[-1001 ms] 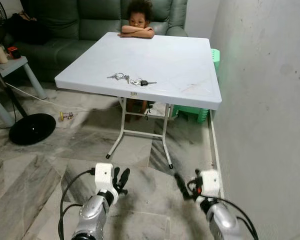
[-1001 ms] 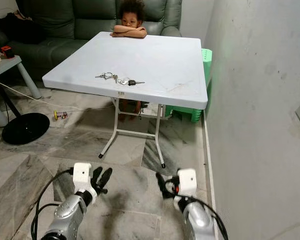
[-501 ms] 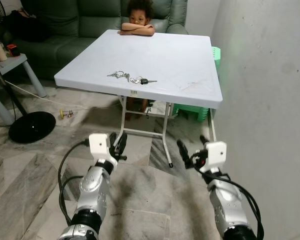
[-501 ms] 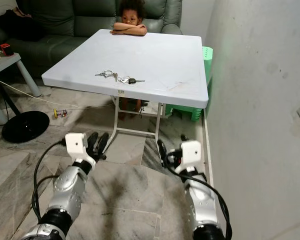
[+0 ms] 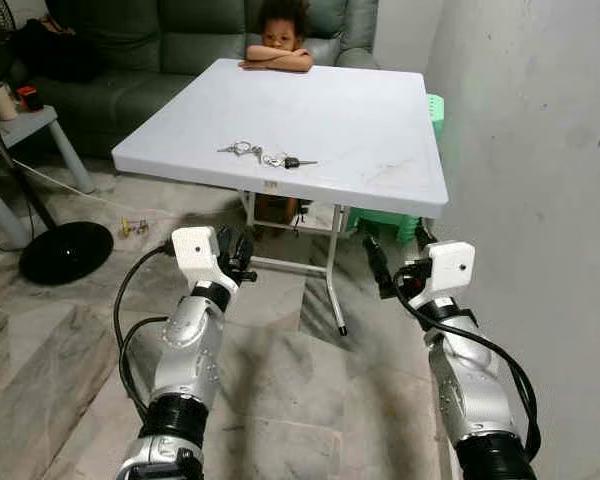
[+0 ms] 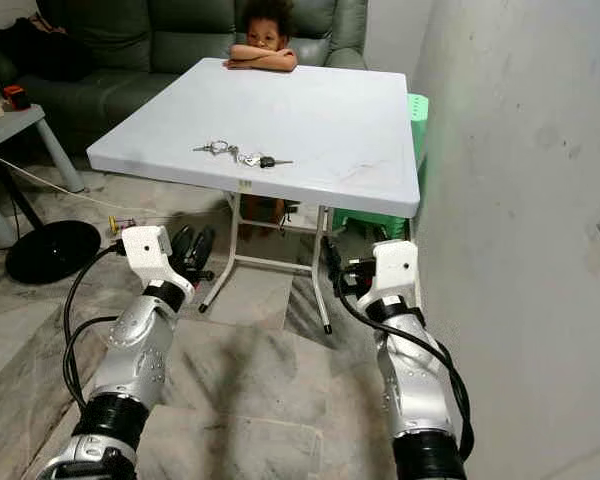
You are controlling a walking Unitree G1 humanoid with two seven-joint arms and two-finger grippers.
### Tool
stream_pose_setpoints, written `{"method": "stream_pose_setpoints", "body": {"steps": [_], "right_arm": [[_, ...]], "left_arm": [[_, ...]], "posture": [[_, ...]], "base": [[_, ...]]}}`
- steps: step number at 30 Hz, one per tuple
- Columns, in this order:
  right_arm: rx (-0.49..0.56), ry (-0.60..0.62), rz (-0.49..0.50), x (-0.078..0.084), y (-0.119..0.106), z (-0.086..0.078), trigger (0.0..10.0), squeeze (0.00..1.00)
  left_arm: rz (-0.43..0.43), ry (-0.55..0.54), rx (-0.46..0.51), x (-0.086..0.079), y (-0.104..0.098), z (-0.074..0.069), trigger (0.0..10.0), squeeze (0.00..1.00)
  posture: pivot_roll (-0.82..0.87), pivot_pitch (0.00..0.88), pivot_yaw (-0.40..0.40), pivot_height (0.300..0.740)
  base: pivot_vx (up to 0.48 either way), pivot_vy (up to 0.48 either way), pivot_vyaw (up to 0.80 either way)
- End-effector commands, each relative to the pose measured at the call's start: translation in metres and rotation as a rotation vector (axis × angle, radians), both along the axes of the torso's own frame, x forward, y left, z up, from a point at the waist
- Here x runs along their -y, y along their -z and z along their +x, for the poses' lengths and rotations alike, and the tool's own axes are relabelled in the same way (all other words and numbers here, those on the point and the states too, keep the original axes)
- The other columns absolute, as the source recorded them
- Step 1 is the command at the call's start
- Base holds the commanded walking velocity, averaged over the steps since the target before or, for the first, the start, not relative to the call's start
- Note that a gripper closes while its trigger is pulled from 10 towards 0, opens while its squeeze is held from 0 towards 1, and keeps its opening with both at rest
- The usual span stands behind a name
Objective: Hang keys on a hook
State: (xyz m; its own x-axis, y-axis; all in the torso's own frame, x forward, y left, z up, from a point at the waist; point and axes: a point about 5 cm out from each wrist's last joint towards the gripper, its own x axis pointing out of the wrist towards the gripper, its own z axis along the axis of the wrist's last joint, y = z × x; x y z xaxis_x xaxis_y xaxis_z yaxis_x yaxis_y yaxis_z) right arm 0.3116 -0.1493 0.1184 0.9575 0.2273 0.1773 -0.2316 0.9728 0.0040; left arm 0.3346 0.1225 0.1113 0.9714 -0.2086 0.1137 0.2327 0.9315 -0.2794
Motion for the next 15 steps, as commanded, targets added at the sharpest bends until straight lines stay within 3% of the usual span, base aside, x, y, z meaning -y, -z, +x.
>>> {"method": "stream_pose_setpoints", "body": {"steps": [1, 6, 15], "right_arm": [[-0.008, 0.014, 0.014, 0.002, -0.001, -0.003, 10.0, 0.00], [-0.032, 0.024, 0.000, 0.004, 0.005, -0.009, 10.0, 0.00], [-0.048, 0.026, -0.013, 0.006, 0.006, -0.011, 10.0, 0.00]], "left_arm": [[0.001, -0.012, -0.012, -0.004, 0.000, -0.002, 10.0, 0.00], [0.011, -0.045, -0.050, -0.017, 0.006, -0.004, 10.0, 0.00], [0.011, -0.078, -0.071, -0.031, 0.006, -0.004, 10.0, 0.00]], "posture": [[0.08, 0.000, -0.022, 0.740], [0.07, 0.000, -0.027, 0.740], [0.08, 0.000, -0.035, 0.740]], "base": [[0.000, 0.000, 0.00], [0.000, 0.191, 0.00], [0.000, 0.448, 0.00]]}}
